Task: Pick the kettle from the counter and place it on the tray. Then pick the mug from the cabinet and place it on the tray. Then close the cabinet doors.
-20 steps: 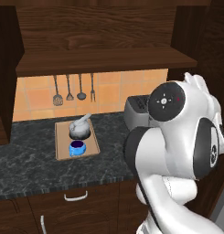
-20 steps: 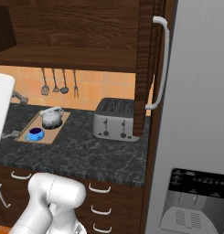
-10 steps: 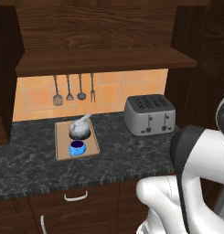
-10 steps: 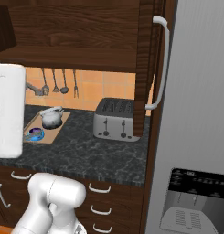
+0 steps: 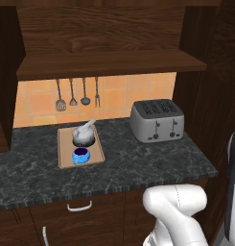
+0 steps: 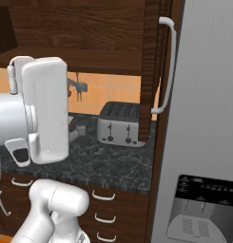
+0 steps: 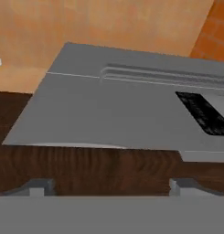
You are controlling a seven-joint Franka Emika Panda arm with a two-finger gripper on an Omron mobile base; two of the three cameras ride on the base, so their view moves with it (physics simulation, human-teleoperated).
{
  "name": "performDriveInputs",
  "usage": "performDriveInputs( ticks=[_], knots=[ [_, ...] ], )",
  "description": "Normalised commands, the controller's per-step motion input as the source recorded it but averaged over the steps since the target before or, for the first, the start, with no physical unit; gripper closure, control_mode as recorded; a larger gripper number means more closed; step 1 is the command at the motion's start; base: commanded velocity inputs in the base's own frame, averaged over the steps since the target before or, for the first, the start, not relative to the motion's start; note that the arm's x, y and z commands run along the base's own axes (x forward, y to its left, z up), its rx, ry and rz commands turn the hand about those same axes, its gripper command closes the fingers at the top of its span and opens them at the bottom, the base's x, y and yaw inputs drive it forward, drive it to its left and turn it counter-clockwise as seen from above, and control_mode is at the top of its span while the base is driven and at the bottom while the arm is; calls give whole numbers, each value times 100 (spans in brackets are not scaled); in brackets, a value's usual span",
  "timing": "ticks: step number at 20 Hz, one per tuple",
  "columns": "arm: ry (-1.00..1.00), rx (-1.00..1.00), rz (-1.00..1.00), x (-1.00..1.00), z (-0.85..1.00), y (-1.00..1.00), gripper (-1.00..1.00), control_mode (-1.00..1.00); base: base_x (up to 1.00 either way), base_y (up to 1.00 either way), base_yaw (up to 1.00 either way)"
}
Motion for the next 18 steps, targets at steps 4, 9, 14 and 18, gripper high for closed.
performDriveInputs(
  ticks=[4, 9, 14, 18],
  knots=[
    [-7, 21, -5, -5, 9, -85, -100, -100, 0, 0, 0],
    [10, 4, -2, 8, -7, -69, -100, -100, 0, 0, 0],
    [-4, -10, 1, 6, -25, -20, -100, -100, 0, 0, 0],
    [9, -8, 9, 32, -19, -43, -100, -100, 0, 0, 0]
  ],
)
